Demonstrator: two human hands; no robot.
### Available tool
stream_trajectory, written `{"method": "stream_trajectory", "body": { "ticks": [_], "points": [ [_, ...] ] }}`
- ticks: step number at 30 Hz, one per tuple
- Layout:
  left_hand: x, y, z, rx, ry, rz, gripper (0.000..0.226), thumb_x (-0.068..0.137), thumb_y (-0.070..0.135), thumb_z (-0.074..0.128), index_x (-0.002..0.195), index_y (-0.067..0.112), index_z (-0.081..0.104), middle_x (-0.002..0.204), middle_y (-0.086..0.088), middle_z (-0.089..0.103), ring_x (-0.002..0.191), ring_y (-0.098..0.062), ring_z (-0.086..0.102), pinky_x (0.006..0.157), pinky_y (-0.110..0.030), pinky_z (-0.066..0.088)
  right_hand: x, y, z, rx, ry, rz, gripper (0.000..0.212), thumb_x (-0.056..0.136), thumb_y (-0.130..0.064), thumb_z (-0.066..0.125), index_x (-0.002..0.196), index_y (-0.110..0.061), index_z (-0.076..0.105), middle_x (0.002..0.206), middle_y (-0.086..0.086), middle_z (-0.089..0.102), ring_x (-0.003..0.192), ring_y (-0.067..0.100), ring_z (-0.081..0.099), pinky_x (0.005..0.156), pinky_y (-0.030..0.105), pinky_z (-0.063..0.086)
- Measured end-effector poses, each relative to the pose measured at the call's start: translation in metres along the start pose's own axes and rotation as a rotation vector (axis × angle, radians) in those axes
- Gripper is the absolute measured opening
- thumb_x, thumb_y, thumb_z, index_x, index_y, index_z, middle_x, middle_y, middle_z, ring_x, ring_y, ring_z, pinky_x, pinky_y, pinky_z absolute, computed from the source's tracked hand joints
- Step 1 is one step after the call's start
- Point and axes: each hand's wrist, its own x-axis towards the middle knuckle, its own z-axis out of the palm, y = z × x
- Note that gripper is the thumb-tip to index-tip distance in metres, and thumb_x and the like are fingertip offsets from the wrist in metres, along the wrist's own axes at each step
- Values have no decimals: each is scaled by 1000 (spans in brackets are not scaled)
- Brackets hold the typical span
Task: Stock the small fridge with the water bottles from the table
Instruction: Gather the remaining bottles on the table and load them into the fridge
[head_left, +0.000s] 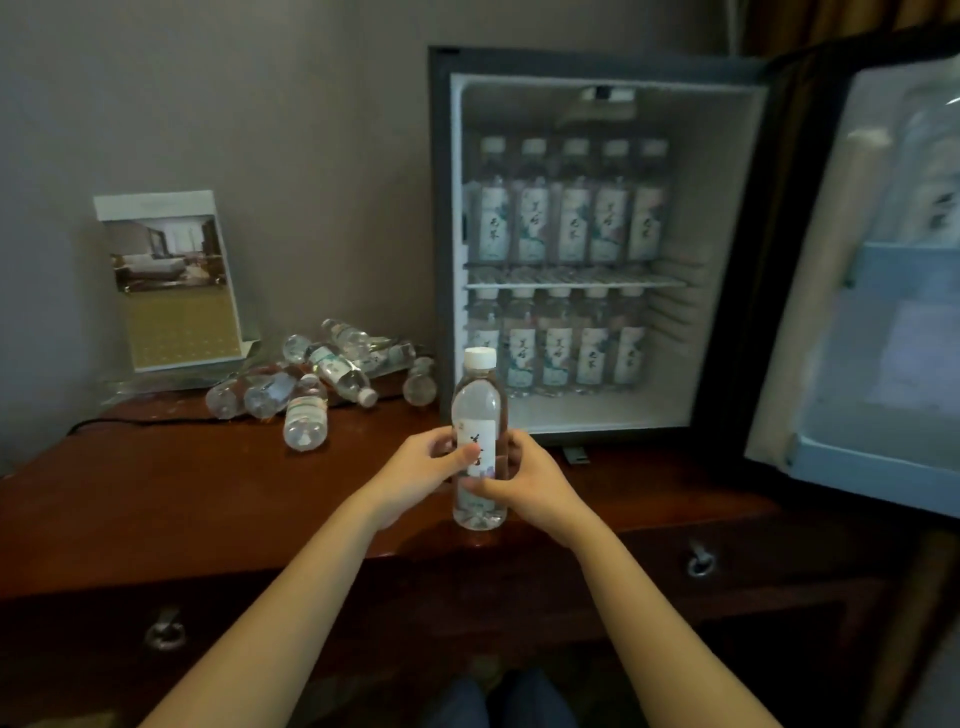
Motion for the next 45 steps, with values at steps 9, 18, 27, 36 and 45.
{"method": "stream_trajectory", "body": {
  "ticks": [9,18,27,36,45],
  "points": [
    [41,113,108,5,-253,225,34,80,48,55,110,32,58,108,9,69,104,-8,64,87,-26,51,-70,-57,-137,-102,361,-169,67,71,-30,79,126,-25,43,110,-2,64,100,12,64,88,39,55],
    [67,251,219,-78,-426,599,24,94,29,47,118,26,46,102,12,64,91,-2,62,78,-28,52,-141,-144,-272,-429,681,-354,58,77,-17,74,125,-19,41,103,-6,61,92,5,63,81,22,52],
    [101,327,265,-54,-215,707,32,99,16,42,130,15,47,125,-5,56,103,-17,58,77,-28,51,-119,-175,-360,-398,827,-333,57,89,-9,59,134,-18,26,103,-11,49,94,5,54,75,21,50],
    [125,313,280,37,-371,639,50,97,-2,31,146,11,25,150,-6,33,136,-23,36,111,-39,34,-95,-137,-388,-292,769,-138,59,90,-16,58,137,-15,21,112,2,54,106,18,57,75,16,45],
    [142,287,279,95,-377,651,50,98,0,32,144,17,31,149,-2,33,120,-17,51,86,-22,46,-86,-133,-398,-500,642,33,62,91,-18,58,137,-11,18,116,6,50,102,15,54,83,21,44]
  ]
}}
